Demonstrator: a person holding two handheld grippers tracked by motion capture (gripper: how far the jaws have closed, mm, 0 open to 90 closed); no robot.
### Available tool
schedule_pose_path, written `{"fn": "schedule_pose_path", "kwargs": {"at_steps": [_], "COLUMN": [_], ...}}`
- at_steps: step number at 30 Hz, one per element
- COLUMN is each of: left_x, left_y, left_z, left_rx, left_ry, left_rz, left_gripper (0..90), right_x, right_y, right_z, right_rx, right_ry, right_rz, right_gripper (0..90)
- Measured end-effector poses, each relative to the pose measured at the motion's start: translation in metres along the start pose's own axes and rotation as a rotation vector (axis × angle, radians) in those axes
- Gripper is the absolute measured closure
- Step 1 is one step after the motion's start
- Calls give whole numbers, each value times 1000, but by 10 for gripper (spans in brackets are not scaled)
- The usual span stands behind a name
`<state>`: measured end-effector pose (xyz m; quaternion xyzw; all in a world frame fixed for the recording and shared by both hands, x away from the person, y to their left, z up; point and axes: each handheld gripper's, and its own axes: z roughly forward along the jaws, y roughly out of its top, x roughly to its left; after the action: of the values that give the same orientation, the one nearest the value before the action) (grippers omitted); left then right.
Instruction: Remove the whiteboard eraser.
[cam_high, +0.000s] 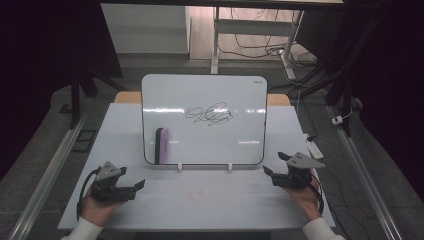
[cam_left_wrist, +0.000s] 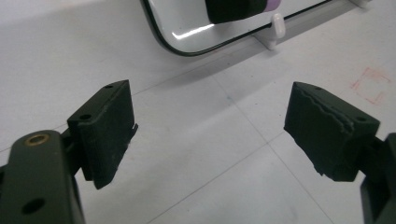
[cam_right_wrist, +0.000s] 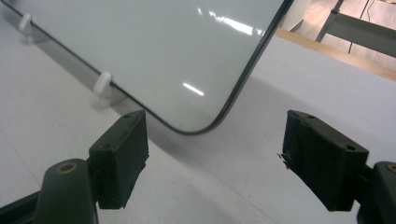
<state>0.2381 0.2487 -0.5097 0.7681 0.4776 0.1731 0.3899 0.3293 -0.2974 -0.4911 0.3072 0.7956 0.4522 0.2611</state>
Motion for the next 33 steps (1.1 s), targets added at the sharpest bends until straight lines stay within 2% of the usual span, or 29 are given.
{"fn": "schedule_pose_path", "kwargs": {"at_steps": [1,3,7,9,10,11,12,16,22,26,33], "left_x": [1,1,-2,-4,-4,-4,-4,-4,-7,-12,-20], "left_y": [0,1,3,3,3,3,3,5,11,23,57], "left_z": [1,1,-1,-2,-2,-2,-2,-2,-4,-7,-10], "left_rx": [1,2,-10,-12,-9,-8,-8,-11,-9,-20,-56], "left_ry": [3,5,-17,-13,-10,-14,-16,-18,-23,-17,-24], "left_rz": [2,7,4,11,9,6,8,17,11,6,15], "left_gripper": [169,169,169,170,170,170,171,174,191,192,195], "right_x": [0,0,0,1,1,2,2,3,7,8,9], "right_y": [0,0,-2,-4,-4,-4,-4,-3,1,-1,2], "right_z": [0,-1,-3,-3,-3,-3,-3,-3,-3,-5,-5], "right_rx": [0,-10,-13,-17,-17,-6,-6,-10,-10,-9,-19], "right_ry": [0,4,1,17,17,7,9,6,6,3,12], "right_rz": [0,30,40,57,57,28,25,32,21,16,16], "right_gripper": [227,232,237,244,244,246,248,252,253,254,254]}}
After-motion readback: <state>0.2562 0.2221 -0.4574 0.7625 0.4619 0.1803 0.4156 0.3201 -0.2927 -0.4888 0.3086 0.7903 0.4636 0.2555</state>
